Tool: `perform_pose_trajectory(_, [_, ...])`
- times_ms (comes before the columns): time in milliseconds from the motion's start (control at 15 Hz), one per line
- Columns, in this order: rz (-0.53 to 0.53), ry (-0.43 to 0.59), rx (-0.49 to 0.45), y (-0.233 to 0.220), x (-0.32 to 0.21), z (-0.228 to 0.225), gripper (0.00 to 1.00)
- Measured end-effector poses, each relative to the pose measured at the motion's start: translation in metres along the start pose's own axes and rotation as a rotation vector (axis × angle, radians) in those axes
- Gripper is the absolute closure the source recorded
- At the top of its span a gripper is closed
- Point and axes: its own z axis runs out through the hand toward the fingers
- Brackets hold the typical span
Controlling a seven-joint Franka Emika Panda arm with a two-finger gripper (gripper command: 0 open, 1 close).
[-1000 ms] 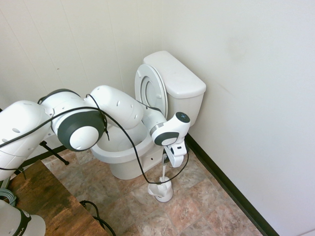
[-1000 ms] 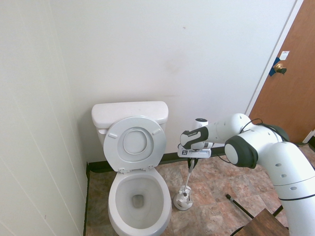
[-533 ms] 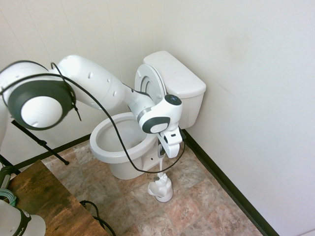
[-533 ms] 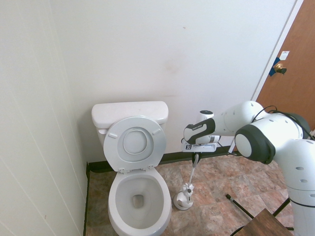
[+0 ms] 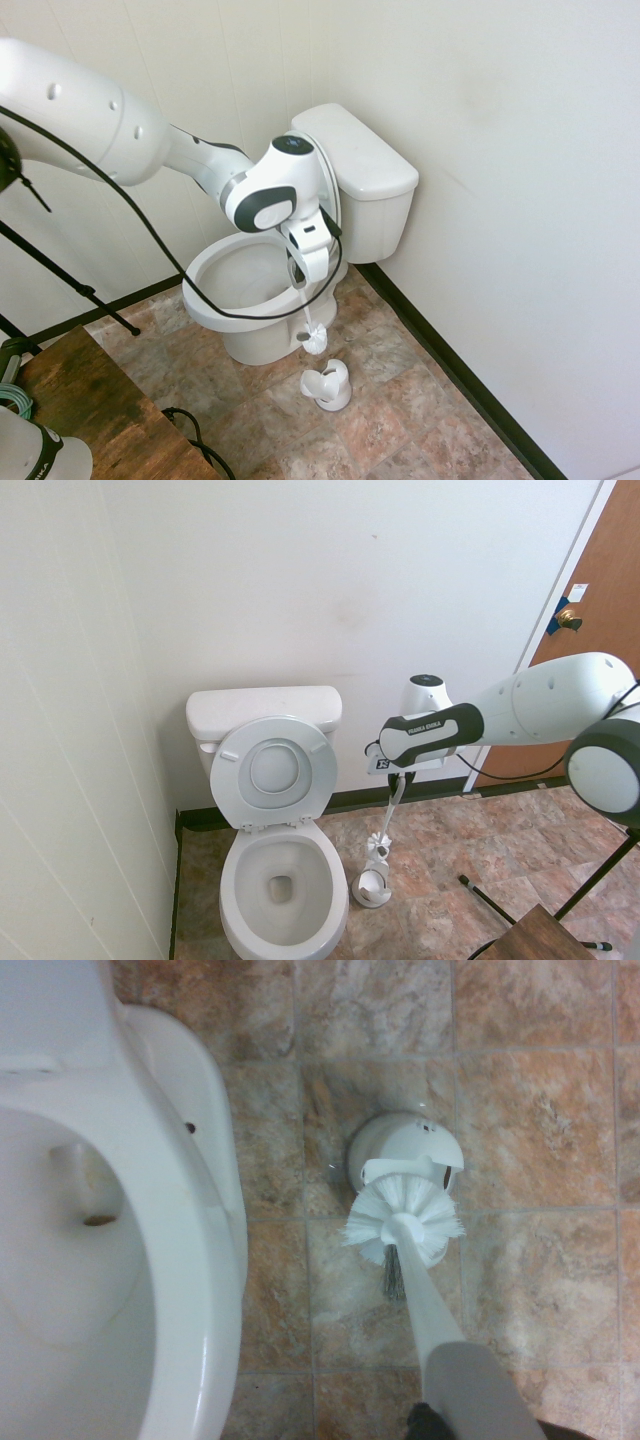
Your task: Clean the toilet
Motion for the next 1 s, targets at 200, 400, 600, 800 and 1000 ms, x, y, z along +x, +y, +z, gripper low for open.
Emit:
perform_pose_trajectory(200, [-0.041, 0.034, 0.006, -0.012, -0.040, -0.045, 1.00])
perform_pose_trajectory(400, [-0.099, 0.067, 0.001, -0.031, -0.100, -0.064, 1.00])
perform_pose_trajectory(600, [-0.157, 0.081, 0.000, -0.048, -0.160, -0.071, 1.00])
perform_pose_trajectory(800, [-0.200, 0.084, -0.001, -0.059, -0.206, -0.074, 1.00])
perform_pose_trajectory(1000, [-0.237, 0.070, -0.007, -0.072, -0.228, -0.061, 1.00])
